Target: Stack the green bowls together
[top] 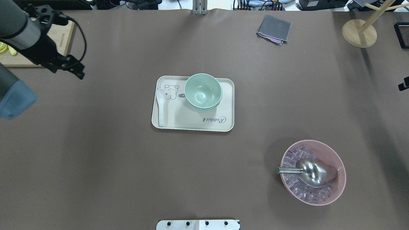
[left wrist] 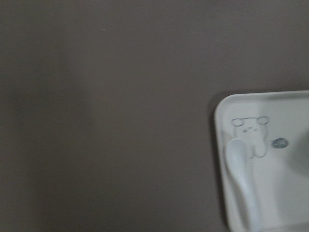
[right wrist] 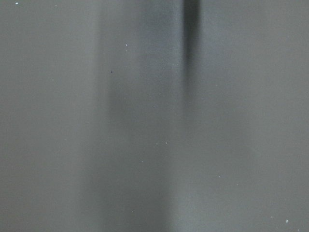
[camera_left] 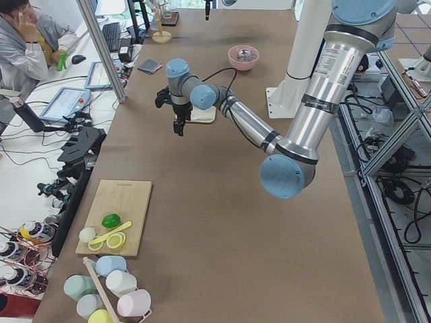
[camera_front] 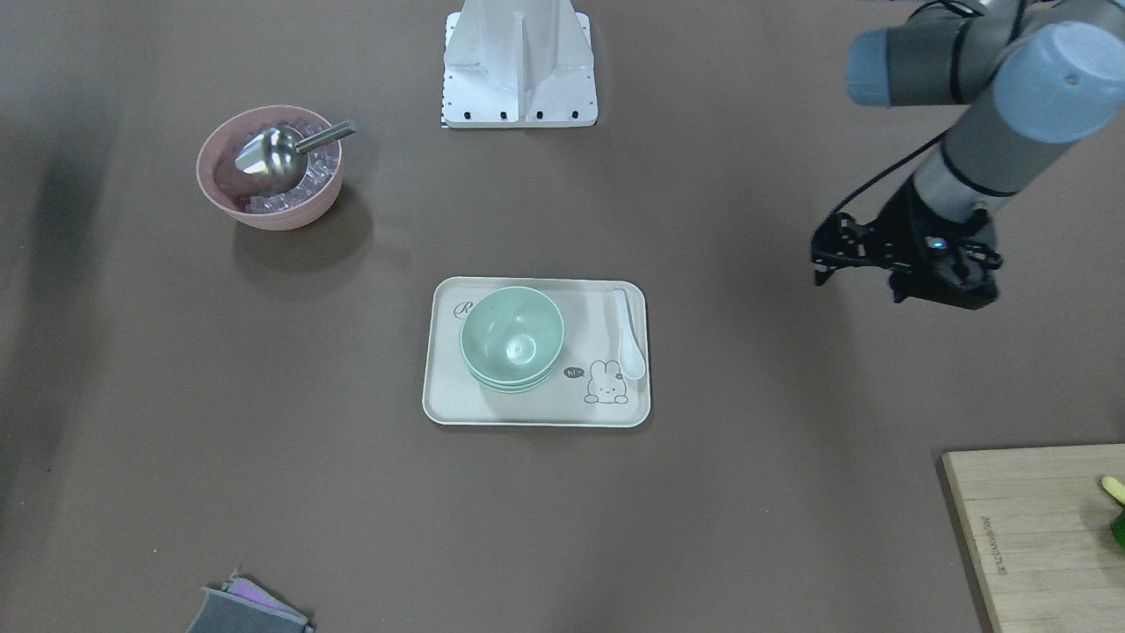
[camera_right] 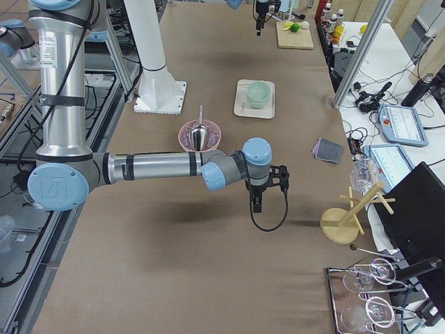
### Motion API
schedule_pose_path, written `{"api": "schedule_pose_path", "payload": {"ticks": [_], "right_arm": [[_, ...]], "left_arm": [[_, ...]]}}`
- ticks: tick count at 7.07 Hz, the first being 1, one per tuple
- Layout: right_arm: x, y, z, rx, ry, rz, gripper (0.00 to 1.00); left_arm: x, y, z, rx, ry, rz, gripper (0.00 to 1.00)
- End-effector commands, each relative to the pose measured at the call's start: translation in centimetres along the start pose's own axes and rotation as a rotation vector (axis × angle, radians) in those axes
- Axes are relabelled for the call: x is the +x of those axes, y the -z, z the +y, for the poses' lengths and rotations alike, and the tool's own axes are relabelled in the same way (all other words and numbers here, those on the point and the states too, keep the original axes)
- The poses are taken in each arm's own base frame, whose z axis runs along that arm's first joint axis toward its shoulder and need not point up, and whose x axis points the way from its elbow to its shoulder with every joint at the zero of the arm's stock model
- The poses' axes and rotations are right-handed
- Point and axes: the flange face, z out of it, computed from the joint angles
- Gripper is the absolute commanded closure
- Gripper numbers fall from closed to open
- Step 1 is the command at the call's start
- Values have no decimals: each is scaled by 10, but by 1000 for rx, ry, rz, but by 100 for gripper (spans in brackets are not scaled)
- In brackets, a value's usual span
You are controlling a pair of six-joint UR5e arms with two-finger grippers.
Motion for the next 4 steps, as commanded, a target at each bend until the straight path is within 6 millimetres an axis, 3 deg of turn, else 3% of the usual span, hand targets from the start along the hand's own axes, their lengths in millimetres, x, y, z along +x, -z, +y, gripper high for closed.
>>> {"api": "schedule_pose_path", "payload": {"ticks": [1, 2, 4], "right_arm": [[-4, 7, -15, -28, 24, 10, 0], [-5, 4, -24, -31, 22, 6, 0], [-7, 2, -28, -43, 17, -25, 0]], "left_arm": [[-127, 16, 49, -17, -44, -42, 2], [-176, 13, 64, -42, 10, 5, 2], [-223, 11, 93, -51, 37, 1, 2]]}}
